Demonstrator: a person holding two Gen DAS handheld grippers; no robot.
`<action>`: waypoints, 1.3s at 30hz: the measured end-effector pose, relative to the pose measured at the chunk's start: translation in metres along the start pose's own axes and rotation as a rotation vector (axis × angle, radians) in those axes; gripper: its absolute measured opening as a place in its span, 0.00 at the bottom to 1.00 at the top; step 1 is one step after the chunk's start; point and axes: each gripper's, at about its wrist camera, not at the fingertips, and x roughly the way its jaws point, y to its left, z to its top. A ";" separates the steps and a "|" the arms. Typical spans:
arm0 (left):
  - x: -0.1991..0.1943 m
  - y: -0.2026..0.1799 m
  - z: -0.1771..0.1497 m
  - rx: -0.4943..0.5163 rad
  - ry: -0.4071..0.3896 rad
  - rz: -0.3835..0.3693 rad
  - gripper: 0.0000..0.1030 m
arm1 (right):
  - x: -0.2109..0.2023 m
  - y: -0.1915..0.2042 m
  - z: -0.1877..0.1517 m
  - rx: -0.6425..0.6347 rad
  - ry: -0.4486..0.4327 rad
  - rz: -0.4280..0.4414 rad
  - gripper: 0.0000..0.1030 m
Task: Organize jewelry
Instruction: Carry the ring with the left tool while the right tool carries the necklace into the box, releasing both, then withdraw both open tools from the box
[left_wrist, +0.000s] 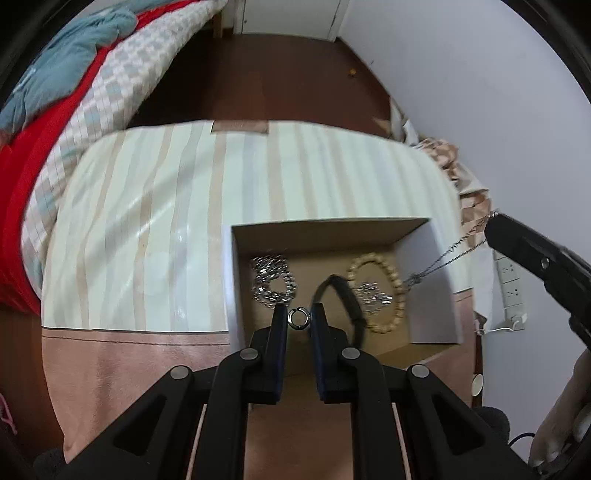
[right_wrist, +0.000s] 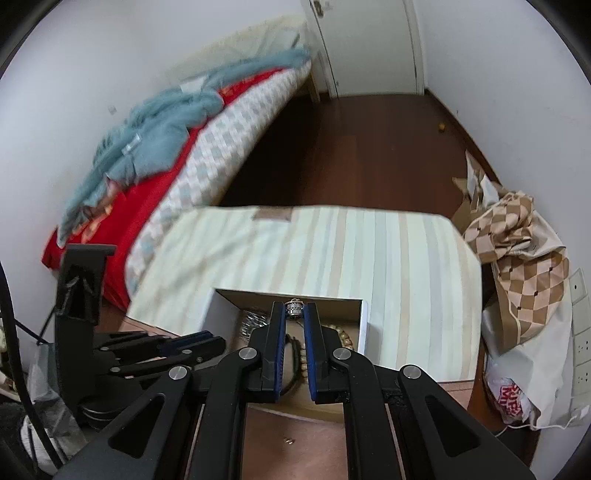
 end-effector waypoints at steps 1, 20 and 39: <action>0.004 0.002 0.000 -0.002 0.008 0.001 0.10 | 0.006 -0.002 0.000 -0.001 0.008 -0.006 0.10; -0.038 0.016 0.013 -0.081 -0.103 0.097 0.89 | 0.026 -0.027 0.003 0.068 0.114 -0.006 0.56; -0.074 0.015 -0.052 -0.027 -0.224 0.309 1.00 | -0.002 0.011 -0.063 -0.002 0.087 -0.310 0.99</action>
